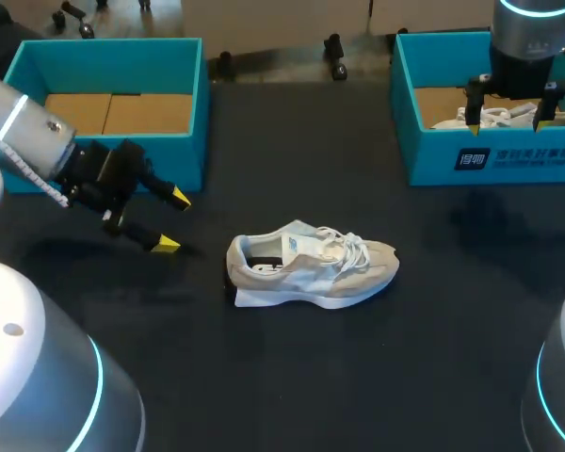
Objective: Take the shoe out of the shoebox, open the shoe tongue, remove and reinsert the insole, then place the shoe into the shoebox
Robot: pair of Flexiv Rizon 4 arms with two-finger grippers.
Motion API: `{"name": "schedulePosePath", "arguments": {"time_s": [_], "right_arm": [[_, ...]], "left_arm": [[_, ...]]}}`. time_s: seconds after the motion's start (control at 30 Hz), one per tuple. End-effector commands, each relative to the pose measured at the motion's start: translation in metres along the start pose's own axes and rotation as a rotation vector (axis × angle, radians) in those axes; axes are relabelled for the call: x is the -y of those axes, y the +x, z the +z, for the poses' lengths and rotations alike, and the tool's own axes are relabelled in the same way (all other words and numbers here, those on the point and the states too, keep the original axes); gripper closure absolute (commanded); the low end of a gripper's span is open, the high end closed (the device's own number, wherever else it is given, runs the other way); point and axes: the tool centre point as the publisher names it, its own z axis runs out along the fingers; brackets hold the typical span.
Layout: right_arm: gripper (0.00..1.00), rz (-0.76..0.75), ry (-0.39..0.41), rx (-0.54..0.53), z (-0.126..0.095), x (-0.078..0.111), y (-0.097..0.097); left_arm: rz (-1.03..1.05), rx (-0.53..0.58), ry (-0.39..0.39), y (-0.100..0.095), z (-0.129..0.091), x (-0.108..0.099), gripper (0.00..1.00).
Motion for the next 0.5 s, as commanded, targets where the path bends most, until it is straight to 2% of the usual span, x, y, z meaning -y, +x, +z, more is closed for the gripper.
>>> {"name": "schedulePosePath", "arguments": {"time_s": [0.03,0.5], "right_arm": [[0.0,0.0,-0.002,-0.001,0.001,0.001,0.0],[0.0,0.0,-0.002,-0.001,0.001,0.001,0.0]], "left_arm": [[-0.037,0.036,0.086,0.004,0.01,-0.01,0.0],[-0.091,0.064,0.164,0.006,0.035,-0.04,0.0]]}}
